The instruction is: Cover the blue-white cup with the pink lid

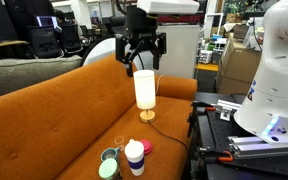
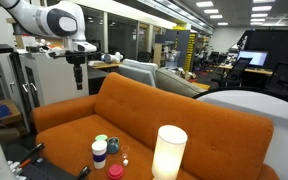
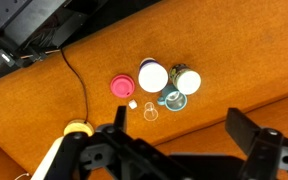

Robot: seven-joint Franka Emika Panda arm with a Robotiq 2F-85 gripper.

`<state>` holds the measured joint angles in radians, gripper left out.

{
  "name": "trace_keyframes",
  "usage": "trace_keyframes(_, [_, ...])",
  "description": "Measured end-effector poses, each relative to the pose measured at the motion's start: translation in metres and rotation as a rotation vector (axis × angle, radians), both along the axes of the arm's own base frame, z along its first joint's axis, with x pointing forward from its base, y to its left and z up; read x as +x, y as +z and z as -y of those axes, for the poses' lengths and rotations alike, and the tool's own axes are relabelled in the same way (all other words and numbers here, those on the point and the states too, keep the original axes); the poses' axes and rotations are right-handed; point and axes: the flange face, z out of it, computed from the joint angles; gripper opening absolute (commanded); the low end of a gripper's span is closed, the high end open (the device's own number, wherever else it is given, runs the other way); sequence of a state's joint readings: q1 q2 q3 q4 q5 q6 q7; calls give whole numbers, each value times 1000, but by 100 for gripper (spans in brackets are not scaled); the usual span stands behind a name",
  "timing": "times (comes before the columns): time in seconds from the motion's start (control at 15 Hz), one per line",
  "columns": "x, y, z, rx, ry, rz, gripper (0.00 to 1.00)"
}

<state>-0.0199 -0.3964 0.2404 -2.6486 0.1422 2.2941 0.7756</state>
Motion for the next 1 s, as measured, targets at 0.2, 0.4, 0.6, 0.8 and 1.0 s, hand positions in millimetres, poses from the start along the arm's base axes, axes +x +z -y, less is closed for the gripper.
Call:
trace_keyframes(0.2, [4, -17, 11, 2, -150, -40, 100])
trace_keyframes(0.4, [16, -63, 32, 11, -333, -97, 100])
trace_keyframes(0.6, [27, -121, 54, 20, -520, -154, 100])
trace_keyframes(0.8, [34, -174, 75, 14, -693, -230, 100])
trace_keyframes(1.0, [44, -204, 85, 31, -792, -291, 100])
